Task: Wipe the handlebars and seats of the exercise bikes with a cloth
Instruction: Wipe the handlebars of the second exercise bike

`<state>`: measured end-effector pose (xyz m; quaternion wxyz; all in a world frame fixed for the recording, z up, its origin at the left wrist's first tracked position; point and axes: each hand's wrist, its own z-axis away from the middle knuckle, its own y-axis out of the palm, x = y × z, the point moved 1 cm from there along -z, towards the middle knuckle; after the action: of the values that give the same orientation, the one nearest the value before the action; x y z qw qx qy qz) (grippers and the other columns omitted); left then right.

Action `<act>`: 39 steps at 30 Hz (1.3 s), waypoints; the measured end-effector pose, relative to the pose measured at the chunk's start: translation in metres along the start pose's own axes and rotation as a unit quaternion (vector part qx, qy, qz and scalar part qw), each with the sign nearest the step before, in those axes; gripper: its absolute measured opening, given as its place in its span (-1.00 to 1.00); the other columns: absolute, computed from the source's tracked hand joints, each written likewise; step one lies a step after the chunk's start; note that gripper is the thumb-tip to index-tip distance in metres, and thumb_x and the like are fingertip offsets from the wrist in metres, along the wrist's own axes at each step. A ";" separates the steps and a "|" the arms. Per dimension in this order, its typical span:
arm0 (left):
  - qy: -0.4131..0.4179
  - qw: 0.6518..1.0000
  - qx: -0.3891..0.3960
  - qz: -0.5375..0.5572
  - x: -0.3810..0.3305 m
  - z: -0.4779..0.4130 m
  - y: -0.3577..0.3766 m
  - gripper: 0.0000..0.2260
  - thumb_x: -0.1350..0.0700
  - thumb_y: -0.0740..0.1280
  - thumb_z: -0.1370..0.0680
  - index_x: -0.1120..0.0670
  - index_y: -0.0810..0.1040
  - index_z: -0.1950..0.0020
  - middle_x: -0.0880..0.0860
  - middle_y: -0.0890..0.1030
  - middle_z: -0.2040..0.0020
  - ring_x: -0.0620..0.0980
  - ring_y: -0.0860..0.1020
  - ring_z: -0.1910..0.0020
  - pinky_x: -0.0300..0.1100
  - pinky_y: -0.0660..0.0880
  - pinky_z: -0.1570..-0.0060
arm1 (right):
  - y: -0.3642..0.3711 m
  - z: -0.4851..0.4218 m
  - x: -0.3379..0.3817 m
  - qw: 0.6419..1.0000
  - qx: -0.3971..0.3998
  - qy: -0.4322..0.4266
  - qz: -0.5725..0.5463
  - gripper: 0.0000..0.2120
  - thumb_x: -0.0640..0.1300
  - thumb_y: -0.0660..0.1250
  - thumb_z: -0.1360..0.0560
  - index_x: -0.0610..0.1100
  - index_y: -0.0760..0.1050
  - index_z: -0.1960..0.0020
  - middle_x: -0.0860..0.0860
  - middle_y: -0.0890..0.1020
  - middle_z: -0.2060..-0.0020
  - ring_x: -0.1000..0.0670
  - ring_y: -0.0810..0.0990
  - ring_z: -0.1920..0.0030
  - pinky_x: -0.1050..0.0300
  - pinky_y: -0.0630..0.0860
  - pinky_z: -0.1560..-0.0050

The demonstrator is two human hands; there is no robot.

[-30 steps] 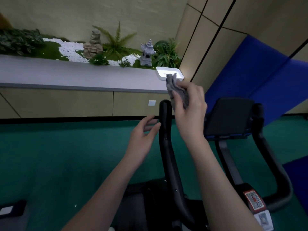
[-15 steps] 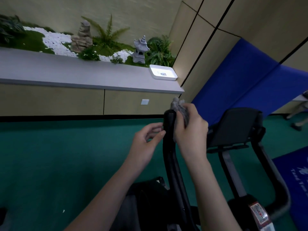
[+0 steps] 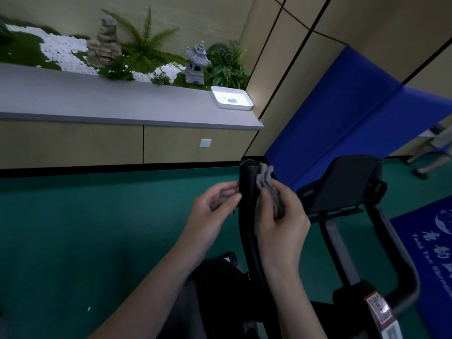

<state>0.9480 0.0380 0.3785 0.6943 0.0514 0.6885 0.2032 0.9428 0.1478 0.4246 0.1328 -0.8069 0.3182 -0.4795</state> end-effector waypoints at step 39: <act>-0.031 0.991 -0.106 0.076 0.042 0.065 0.024 -0.86 0.11 0.33 -0.55 -0.01 0.60 -0.08 0.04 0.63 -0.08 -0.19 0.58 -0.01 -0.52 0.43 0.11 | 0.008 -0.079 0.021 0.629 0.452 -0.621 0.122 -0.87 -0.33 0.33 -0.51 -0.31 0.58 -0.04 -0.16 0.64 0.20 -0.21 0.61 0.20 -0.06 0.53 0.13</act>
<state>1.0053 0.0885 0.3502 0.6995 0.0364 0.6352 0.3256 0.8788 0.1355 0.4754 0.7042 -0.7063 -0.0004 0.0721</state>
